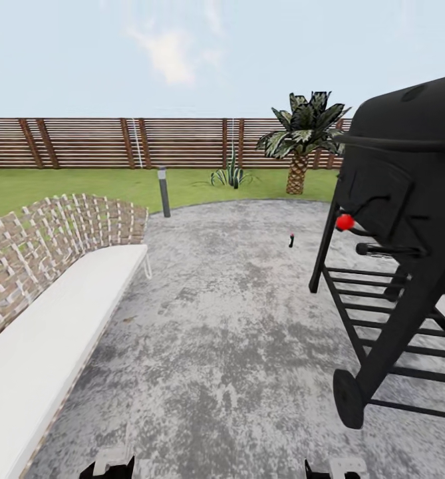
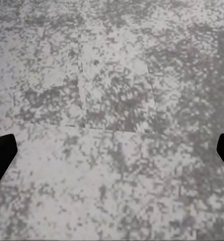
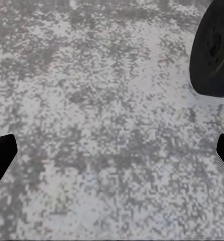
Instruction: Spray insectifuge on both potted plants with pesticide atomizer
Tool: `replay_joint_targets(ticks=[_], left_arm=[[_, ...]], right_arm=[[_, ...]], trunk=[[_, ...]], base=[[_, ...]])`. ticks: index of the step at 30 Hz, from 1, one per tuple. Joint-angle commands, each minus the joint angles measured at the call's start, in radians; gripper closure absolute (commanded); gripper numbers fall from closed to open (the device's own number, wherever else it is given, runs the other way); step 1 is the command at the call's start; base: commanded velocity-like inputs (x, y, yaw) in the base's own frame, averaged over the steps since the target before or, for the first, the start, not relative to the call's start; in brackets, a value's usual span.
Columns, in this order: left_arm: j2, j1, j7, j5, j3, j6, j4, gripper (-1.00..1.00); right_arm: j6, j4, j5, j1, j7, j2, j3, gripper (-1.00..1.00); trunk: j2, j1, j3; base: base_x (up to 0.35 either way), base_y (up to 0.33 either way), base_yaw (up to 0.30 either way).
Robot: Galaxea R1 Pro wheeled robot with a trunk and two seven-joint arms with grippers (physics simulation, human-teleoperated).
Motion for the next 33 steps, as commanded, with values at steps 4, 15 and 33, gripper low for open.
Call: replay_joint_targets(ticks=[4, 15, 33], left_arm=[[0.0, -0.001, -0.001, 0.0, 0.003, -0.003, 0.001, -1.0], [0.0, -0.001, -0.001, 0.0, 0.004, -0.003, 0.001, -1.0], [-0.002, -0.001, -0.001, 0.0, 0.003, -0.003, 0.001, -1.0]], right_arm=[[-0.004, 0.0, 0.0, -0.001, -0.003, 0.0, 0.001, -1.0], [-0.004, 0.0, 0.0, -0.001, -0.004, 0.0, -0.001, -1.0], [-0.004, 0.0, 0.0, -0.001, -0.003, 0.0, -0.001, -1.0]], trunk=[[0.0, 0.0, -0.001], [0.0, 0.0, 0.0], [0.0, 0.0, 0.002]], base=[[0.339, 0.0, 0.0], [0.338, 0.036, -0.008], [0.327, 0.083, -0.022]])
